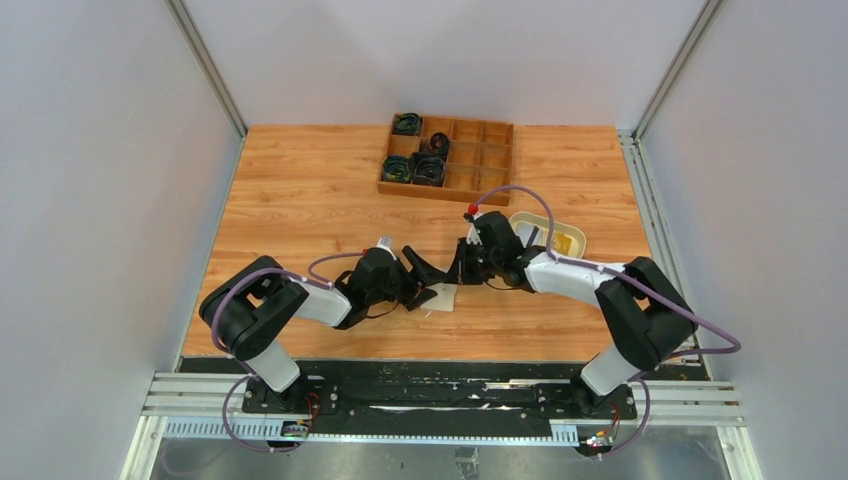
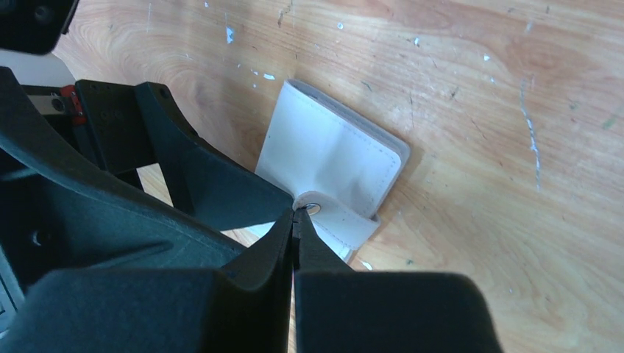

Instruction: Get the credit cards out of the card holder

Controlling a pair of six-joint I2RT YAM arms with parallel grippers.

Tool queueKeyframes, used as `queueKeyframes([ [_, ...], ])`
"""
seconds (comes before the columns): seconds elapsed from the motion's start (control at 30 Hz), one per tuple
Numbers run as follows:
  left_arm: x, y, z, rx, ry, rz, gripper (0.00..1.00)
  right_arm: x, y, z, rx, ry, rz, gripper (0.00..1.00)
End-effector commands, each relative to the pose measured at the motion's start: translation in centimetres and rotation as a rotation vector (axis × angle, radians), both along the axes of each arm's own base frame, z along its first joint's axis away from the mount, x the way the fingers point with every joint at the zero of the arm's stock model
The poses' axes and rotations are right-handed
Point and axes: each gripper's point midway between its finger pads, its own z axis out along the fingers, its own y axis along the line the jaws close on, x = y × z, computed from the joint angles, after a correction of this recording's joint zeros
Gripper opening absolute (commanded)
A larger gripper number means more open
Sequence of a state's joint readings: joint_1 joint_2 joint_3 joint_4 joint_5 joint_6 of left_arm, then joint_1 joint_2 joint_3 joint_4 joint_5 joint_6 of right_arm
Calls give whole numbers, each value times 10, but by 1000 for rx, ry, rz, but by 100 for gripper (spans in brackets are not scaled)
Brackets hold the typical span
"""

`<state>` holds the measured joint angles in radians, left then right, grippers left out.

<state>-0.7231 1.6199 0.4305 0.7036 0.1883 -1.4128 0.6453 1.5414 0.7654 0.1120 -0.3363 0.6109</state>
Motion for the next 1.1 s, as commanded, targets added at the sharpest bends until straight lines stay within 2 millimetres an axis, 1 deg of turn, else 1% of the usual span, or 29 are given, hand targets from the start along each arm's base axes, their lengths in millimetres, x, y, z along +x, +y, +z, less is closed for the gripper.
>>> queueKeyframes([
  [0.0, -18, 17, -41, 100, 116, 14, 76, 7, 11, 4, 34, 16, 16, 0],
  [0.13, -14, 23, -42, 90, 128, 41, 76, 4, 15, -3, 32, 52, 33, 0],
  [0.27, -12, 30, -44, 90, 140, 62, 71, -2, 14, -10, 19, 80, 40, 0],
  [0.4, -12, 34, -48, 96, 152, 74, 68, -7, 11, -12, 5, 100, 51, 0],
  [0.63, -12, 34, -52, 101, 162, 71, 67, -12, 9, -15, -16, 129, 64, 0],
  [0.87, -12, 34, -52, 102, 161, 67, 66, -15, 10, -33, -38, 174, 72, 0],
  [1.0, -12, 34, -52, 101, 161, 68, 66, -20, 12, -42, -50, 202, 84, 0],
  [1.03, -12, 34, -52, 101, 161, 67, 67, -20, 13, -43, -49, 206, 89, 6],
  [1.07, -13, 34, -52, 102, 161, 66, 67, -21, 13, -43, -45, 207, 91, 16],
])
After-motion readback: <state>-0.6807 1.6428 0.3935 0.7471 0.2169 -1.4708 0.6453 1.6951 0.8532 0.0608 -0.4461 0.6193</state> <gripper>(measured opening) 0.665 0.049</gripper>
